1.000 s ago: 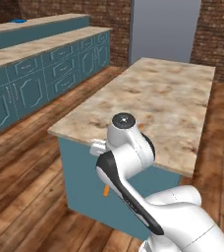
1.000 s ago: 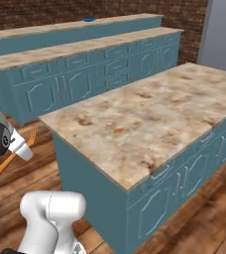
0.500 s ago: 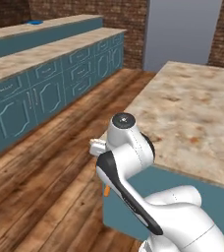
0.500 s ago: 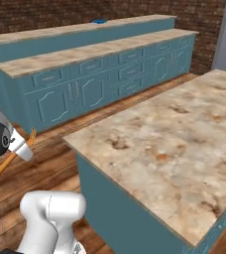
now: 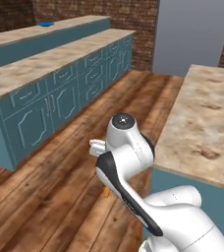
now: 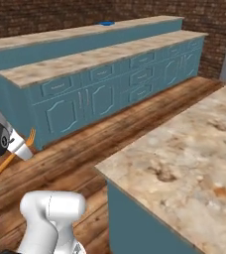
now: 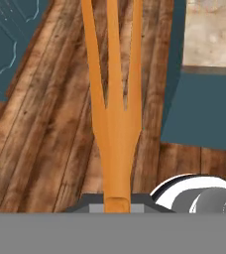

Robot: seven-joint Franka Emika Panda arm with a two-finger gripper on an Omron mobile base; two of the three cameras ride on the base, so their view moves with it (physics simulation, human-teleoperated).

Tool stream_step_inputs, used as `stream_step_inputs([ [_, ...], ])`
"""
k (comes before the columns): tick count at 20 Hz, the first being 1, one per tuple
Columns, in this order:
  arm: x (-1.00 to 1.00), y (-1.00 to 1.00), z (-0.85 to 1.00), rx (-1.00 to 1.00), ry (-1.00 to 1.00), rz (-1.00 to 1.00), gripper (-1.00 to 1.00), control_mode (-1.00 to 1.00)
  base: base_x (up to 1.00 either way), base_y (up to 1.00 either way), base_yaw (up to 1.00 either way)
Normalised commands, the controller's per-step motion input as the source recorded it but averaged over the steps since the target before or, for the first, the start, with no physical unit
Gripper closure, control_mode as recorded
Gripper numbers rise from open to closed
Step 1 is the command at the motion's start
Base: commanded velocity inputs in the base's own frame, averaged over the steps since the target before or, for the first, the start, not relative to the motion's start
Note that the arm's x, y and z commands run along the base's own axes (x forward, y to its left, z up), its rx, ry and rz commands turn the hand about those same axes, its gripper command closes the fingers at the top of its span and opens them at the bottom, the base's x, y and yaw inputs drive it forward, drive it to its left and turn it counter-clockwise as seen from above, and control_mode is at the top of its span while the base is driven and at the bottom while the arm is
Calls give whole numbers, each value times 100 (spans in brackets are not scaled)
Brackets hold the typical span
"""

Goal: Take the fork and place it on the left side of the plate. Then take the spoon and place it on the right side of the plate. Make sure they're directly next to the plate.

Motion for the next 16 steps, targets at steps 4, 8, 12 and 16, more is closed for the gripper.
stream_step_inputs([
  [4, 0, 0, 0, 0, 0, 0, 100, 100, 100, 100, -15],
  [8, 0, 0, 0, 0, 0, 0, 100, 100, 100, 100, -3],
  [12, 0, 0, 0, 0, 0, 0, 100, 100, 100, 100, 0],
  [16, 0, 0, 0, 0, 0, 0, 100, 100, 99, 100, -2],
])
